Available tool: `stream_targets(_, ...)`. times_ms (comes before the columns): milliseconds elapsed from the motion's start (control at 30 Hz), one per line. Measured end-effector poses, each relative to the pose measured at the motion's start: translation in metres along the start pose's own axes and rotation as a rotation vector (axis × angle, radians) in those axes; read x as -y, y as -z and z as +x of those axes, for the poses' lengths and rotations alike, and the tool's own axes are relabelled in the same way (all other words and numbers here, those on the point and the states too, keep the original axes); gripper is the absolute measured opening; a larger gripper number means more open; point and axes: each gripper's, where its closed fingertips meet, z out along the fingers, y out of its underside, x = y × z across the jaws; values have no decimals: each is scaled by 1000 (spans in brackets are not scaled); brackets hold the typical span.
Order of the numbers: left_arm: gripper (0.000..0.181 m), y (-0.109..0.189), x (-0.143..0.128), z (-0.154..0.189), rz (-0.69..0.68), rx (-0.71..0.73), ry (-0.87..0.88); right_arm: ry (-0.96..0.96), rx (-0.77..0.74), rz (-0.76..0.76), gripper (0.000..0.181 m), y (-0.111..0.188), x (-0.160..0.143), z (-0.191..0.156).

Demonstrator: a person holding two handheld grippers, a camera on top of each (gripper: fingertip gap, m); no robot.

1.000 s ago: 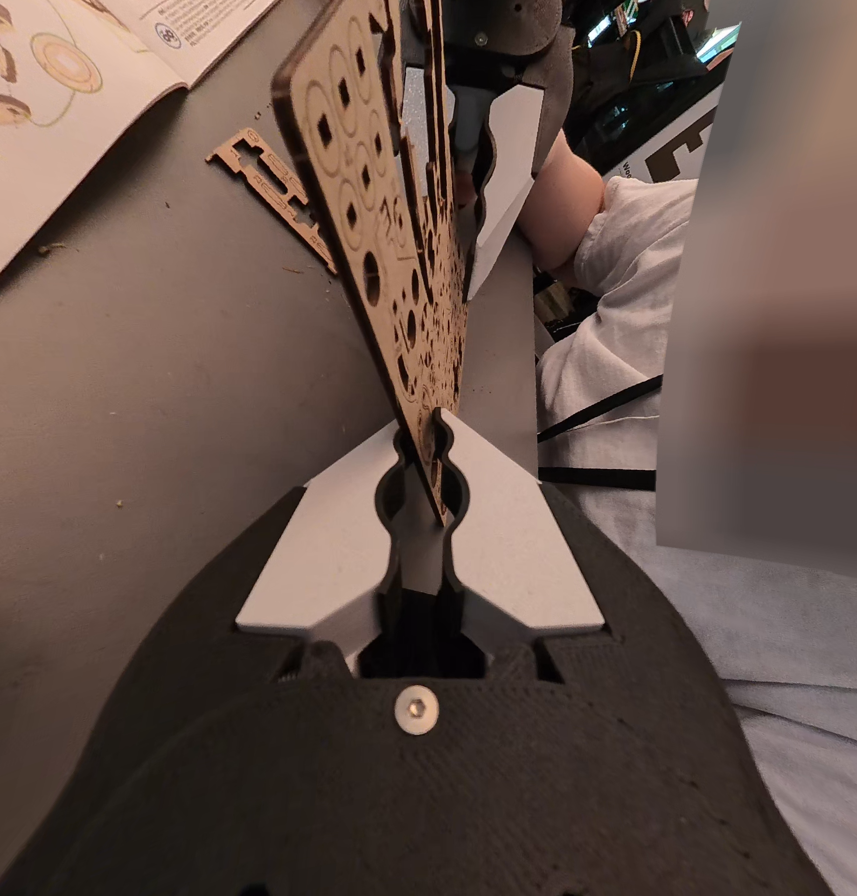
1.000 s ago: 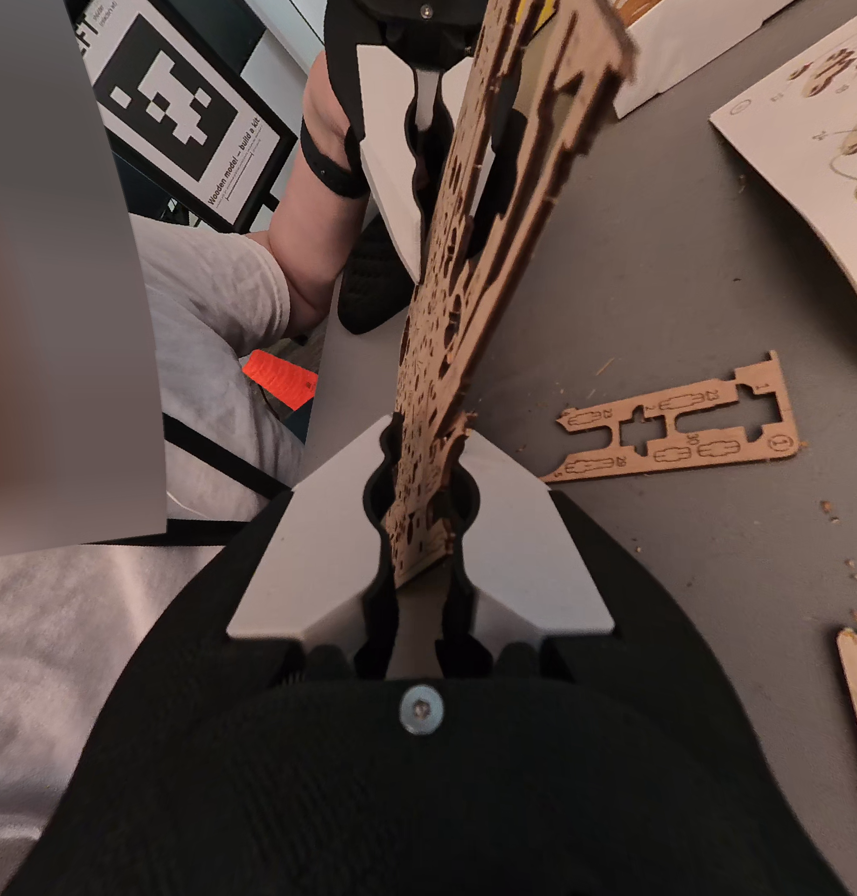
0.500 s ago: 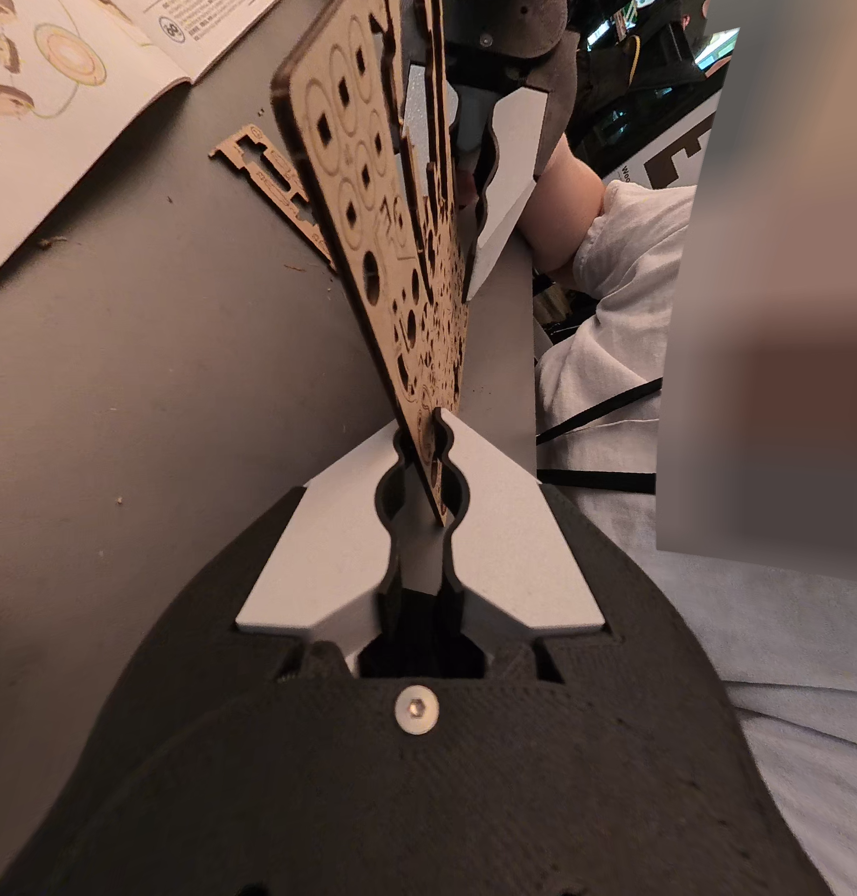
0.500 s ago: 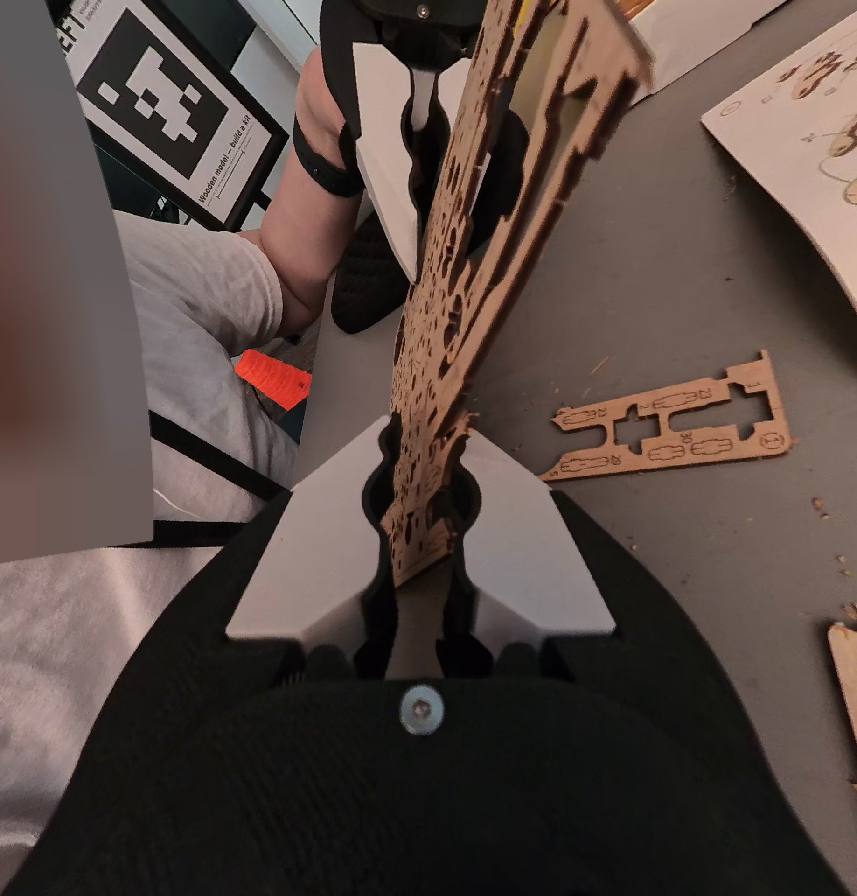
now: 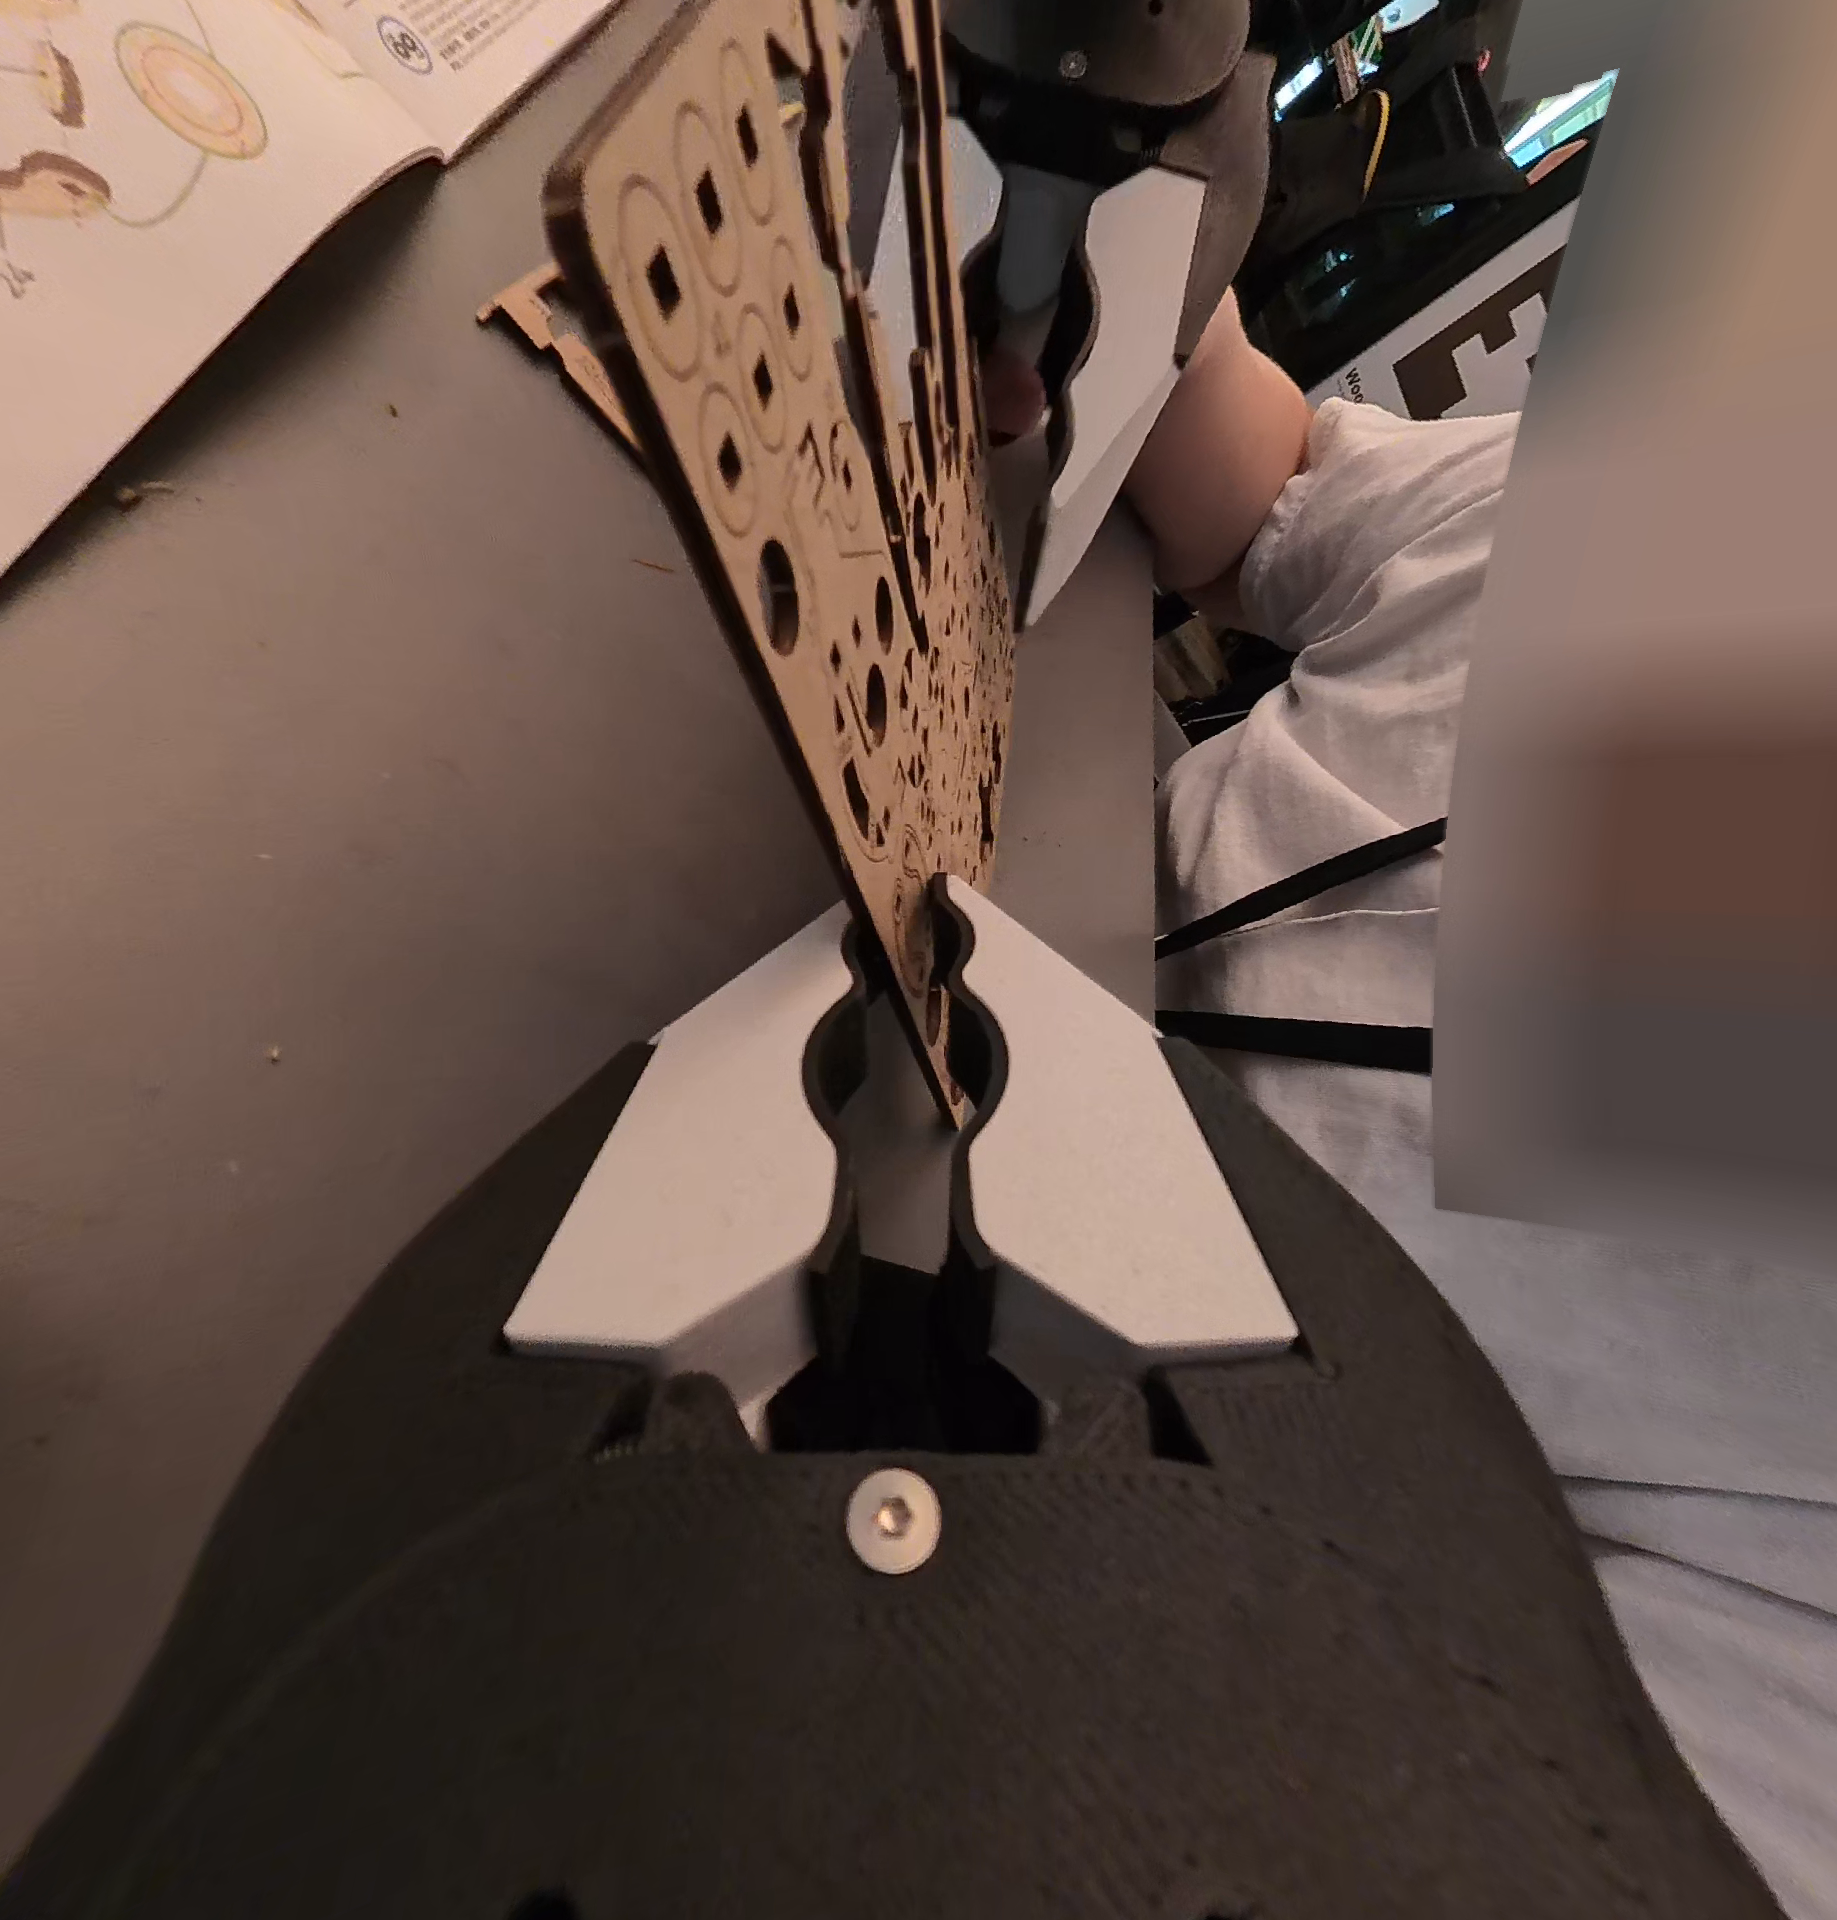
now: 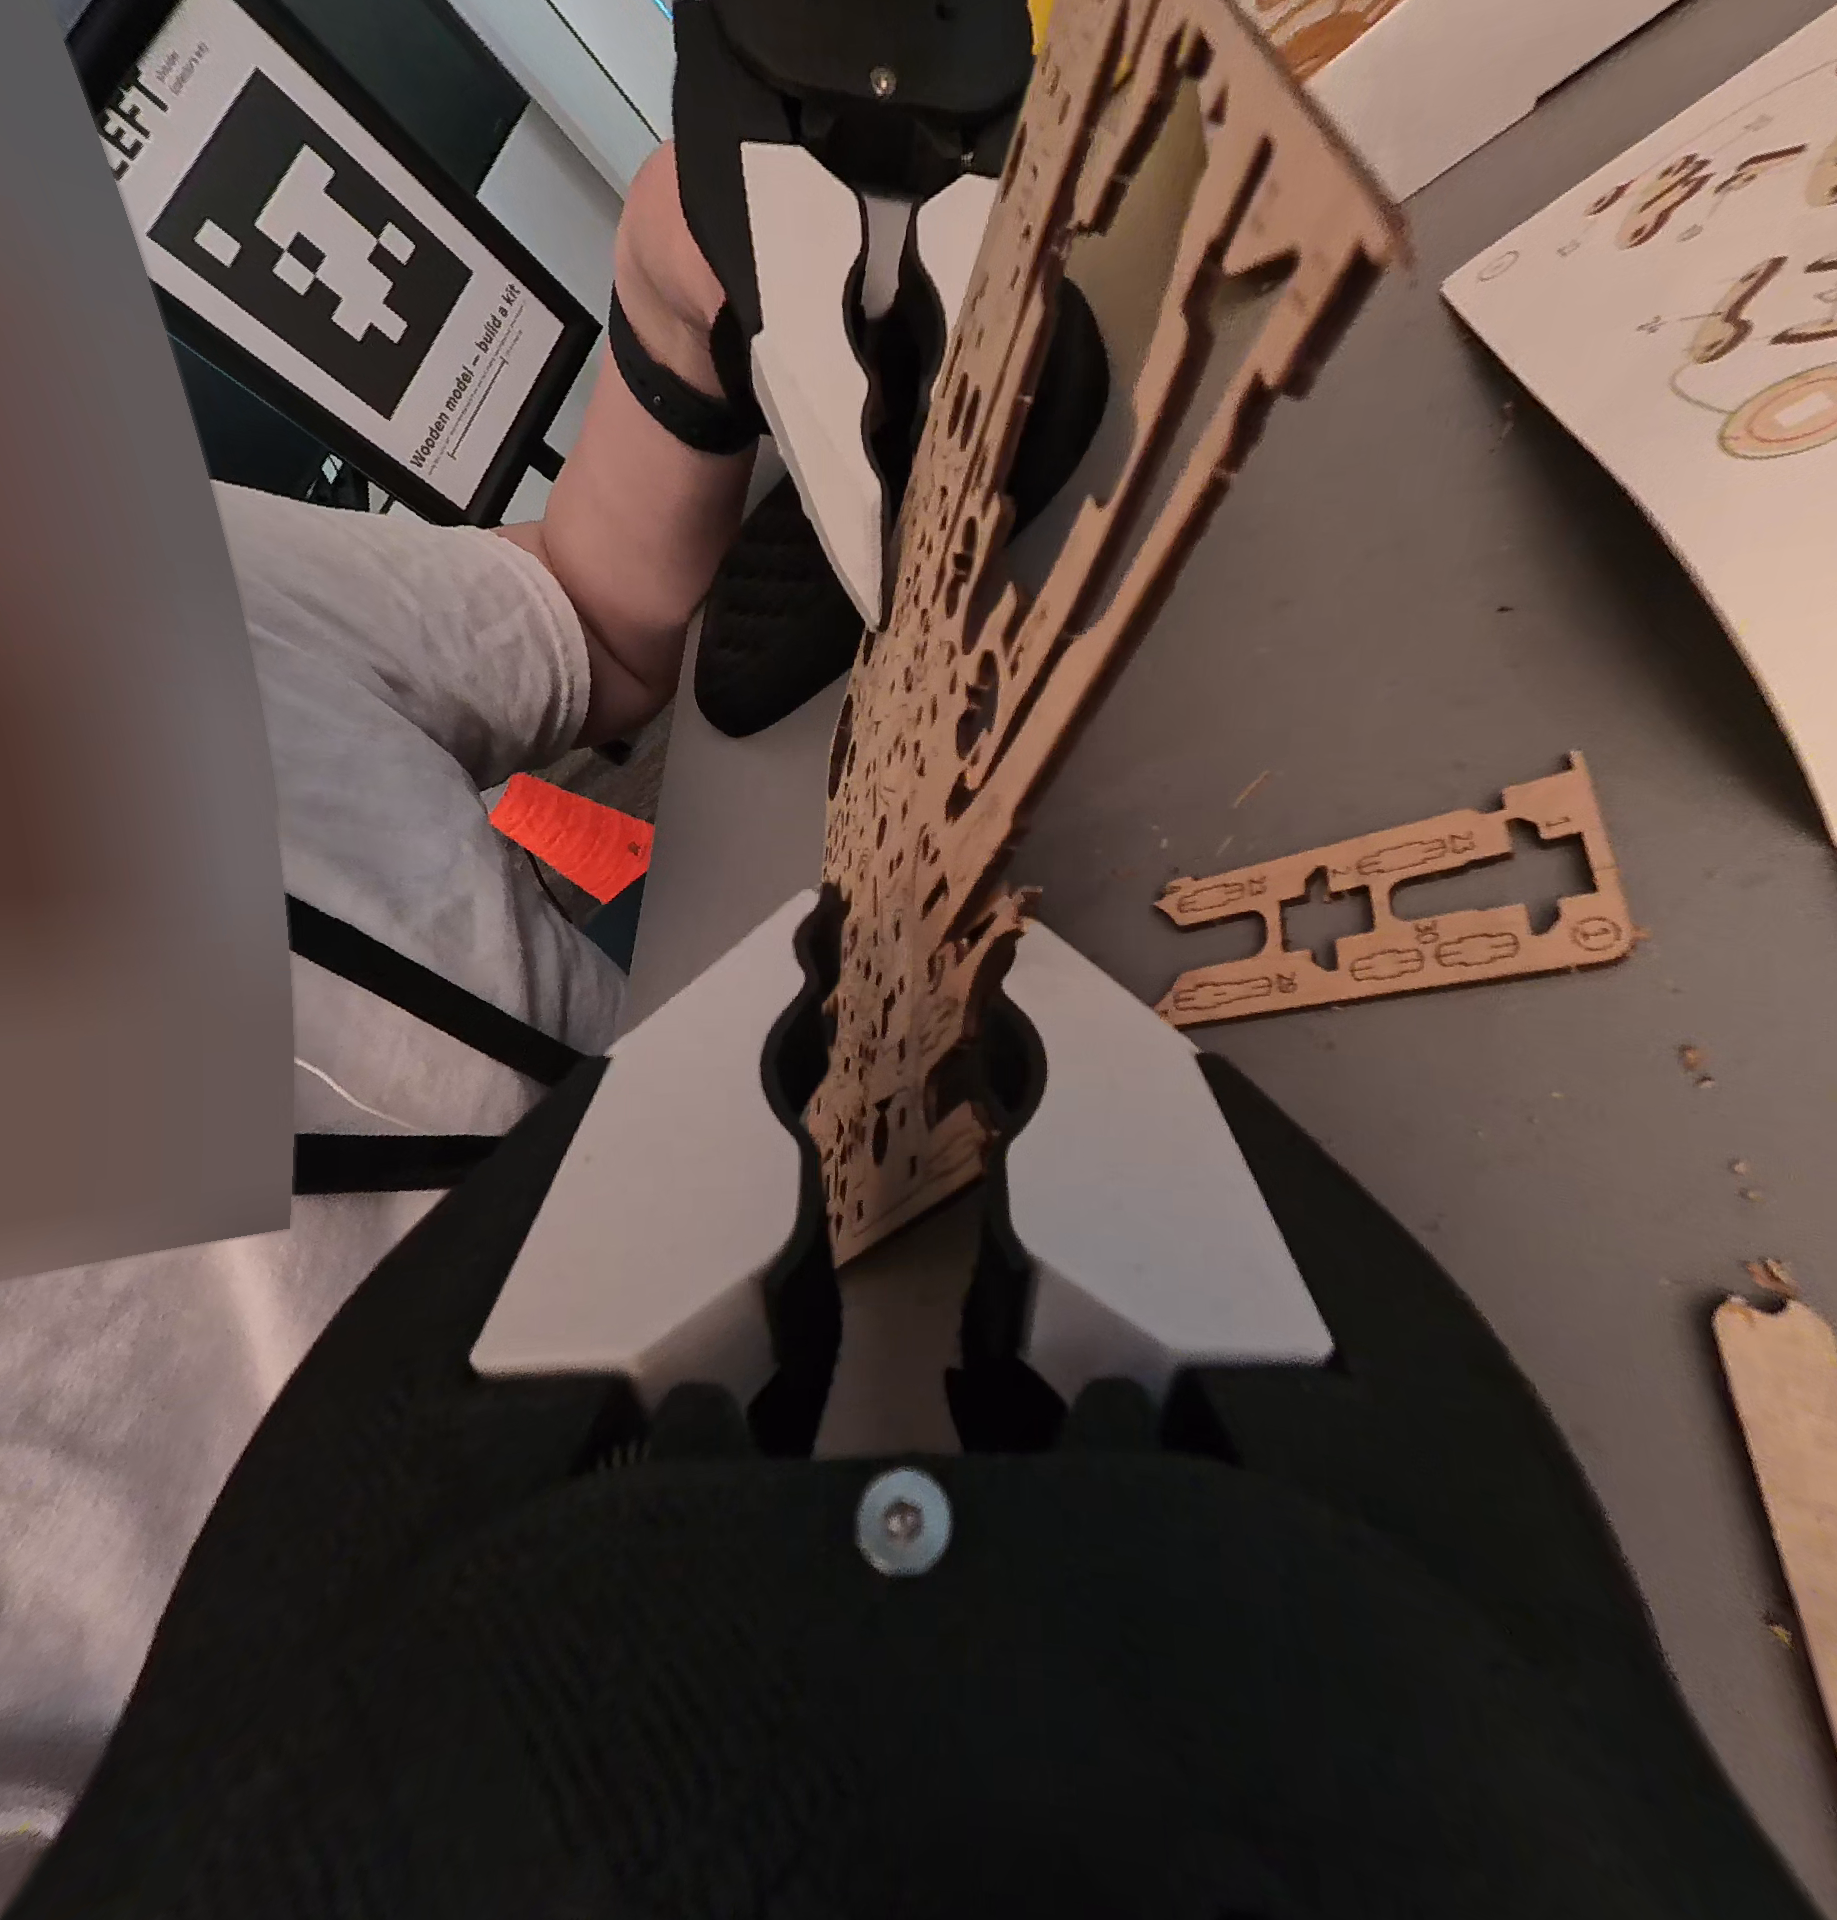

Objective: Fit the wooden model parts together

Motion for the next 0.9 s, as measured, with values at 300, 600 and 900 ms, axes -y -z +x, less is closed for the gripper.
stream_targets(300, 5, 1, 3, -3, 23, 7, 17, 60, -72, 65, 53, 2, 15, 3)
stream_targets(600, 4, 0, 8, -3, 47, 16, 14, 111, -452, 12, 88, 2, 25, 37)
stream_targets(900, 5, 0, 10, -5, 64, 36, 20, 54, -620, -17, 111, -10, 30, 52)
